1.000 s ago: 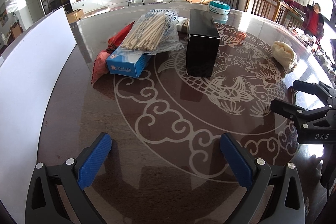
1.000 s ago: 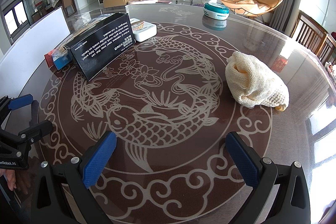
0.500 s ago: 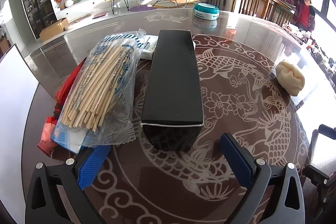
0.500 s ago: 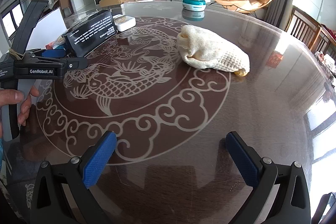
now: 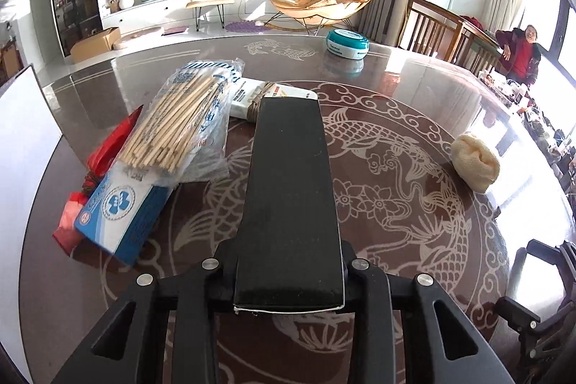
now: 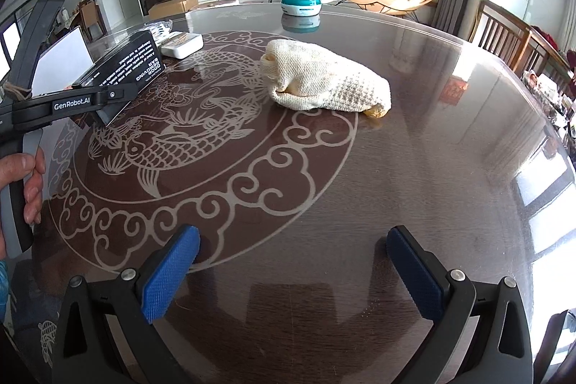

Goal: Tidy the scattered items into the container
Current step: 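Lower the left tool onto the black rectangular box and close it, then grasp the cream knitted glove with the right tool while the left tool holds the black box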

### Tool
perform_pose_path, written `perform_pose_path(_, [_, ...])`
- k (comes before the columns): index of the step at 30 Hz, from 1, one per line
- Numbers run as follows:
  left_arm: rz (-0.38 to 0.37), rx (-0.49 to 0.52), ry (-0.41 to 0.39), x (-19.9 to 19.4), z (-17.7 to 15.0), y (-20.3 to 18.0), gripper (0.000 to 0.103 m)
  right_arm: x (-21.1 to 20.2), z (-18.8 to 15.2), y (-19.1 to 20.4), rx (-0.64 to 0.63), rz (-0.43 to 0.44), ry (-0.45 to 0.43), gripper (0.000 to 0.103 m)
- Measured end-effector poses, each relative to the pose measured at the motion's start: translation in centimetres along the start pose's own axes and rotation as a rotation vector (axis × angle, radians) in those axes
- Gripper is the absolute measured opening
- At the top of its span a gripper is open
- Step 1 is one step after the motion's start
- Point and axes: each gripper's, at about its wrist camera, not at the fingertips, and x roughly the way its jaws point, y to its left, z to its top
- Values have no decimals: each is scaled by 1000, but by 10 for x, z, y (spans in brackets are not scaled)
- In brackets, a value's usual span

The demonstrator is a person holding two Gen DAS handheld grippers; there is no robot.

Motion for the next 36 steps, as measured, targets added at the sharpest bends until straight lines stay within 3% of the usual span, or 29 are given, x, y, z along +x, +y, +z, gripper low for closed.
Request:
perform_pose_path(7, [68, 21, 5, -45, -55, 3, 33, 0, 0, 0, 0, 0, 0, 103])
perform_pose_path(14, [71, -6, 3, -52, -62, 11, 33, 0, 0, 0, 0, 0, 0, 103])
perform_pose_path(21, [136, -28, 5, -54, -65, 16, 37, 0, 0, 0, 3, 4, 0, 103])
perform_pose_path(23, [150, -26, 13, -51, -65, 16, 55, -1, 0, -2, 14, -6, 0, 103])
perform_pose_path(24, [158, -29, 28, -48, -65, 17, 84, -2, -1, -6, 42, -23, -1, 103])
perform_pose_path(25, [156, -40, 44, -45, -64, 20, 98, -4, -3, -12, 87, -41, -6, 103])
perform_pose_path(29, [151, -41, 54, -41, -63, 20, 100, -20, -5, -53, 274, 10, -119, 103])
perform_pose_path(31, [150, -30, 59, -40, -63, 18, 103, -16, 8, -70, 328, 35, -131, 103])
perform_pose_path(34, [148, -31, 59, -40, -63, 18, 103, 7, 35, -101, 514, 219, -83, 103])
perform_pose_path(36, [148, -31, 59, -40, -63, 18, 103, 22, 55, -113, 622, 274, -78, 103])
